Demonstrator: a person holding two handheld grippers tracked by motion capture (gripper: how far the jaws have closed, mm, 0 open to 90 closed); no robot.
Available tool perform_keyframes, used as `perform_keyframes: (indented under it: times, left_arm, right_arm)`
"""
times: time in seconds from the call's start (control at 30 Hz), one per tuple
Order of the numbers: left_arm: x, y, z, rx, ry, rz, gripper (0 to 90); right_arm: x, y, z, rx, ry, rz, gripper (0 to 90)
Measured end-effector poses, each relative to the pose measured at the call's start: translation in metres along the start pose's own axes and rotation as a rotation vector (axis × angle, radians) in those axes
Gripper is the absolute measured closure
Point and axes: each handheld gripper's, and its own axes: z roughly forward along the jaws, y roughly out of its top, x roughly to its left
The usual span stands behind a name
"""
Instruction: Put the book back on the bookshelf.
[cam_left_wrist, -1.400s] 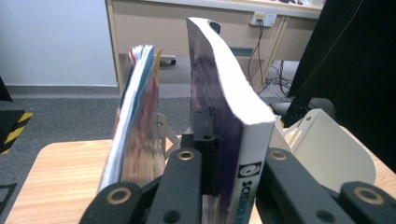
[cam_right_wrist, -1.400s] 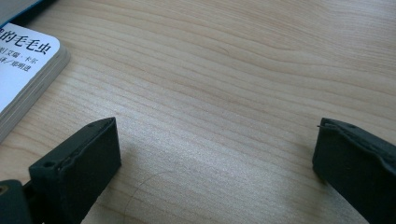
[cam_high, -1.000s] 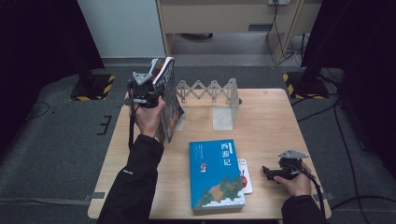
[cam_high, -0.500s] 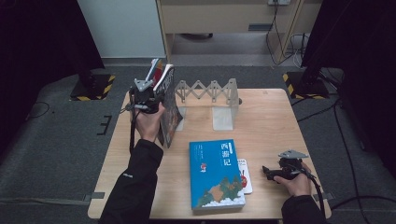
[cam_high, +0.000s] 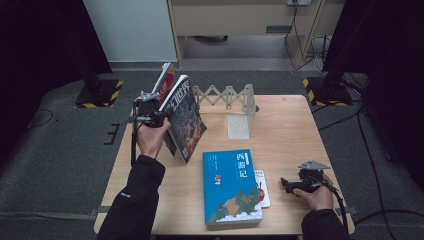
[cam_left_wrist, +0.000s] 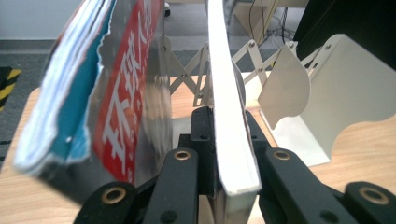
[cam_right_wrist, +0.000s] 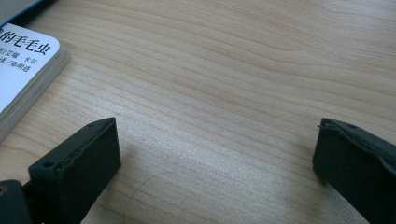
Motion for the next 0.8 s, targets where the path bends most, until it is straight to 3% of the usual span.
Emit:
perform_keyframes:
  times: [0.13, 0.33, 0.4, 0.47, 0.57, 0.8]
  left_arm:
    - [0.001, 0.002, -0.002, 0.0, -0.017, -0.003, 77.5]
    - [-0.006, 0.004, 0.005, 0.026, -0.008, -0.008, 71.3]
    - [-0.007, 0.004, 0.009, 0.042, 0.036, -0.001, 74.4]
    - [-0.007, 0.004, 0.01, 0.041, 0.036, -0.015, 79.9]
    - [-0.006, 0.006, 0.009, 0.047, 0.02, -0.039, 81.2]
    - [-0.013, 0.011, 0.0, 0.02, 0.06, 0.002, 82.0]
  right_arm:
    - [0.0, 0.0, 0.0, 0.0, 0.0, 0.0, 0.9]
    - [0.0, 0.0, 0.0, 0.0, 0.0, 0.0, 0.9]
    - [0.0, 0.0, 0.0, 0.0, 0.0, 0.0, 0.9]
    - [0.0, 0.0, 0.0, -0.001, 0.0, -0.001, 0.9]
    - [0.0, 0.0, 0.0, 0.0, 0.0, 0.0, 0.9]
    - [0.0, 0.0, 0.0, -0.001, -0.001, -0.001, 0.9]
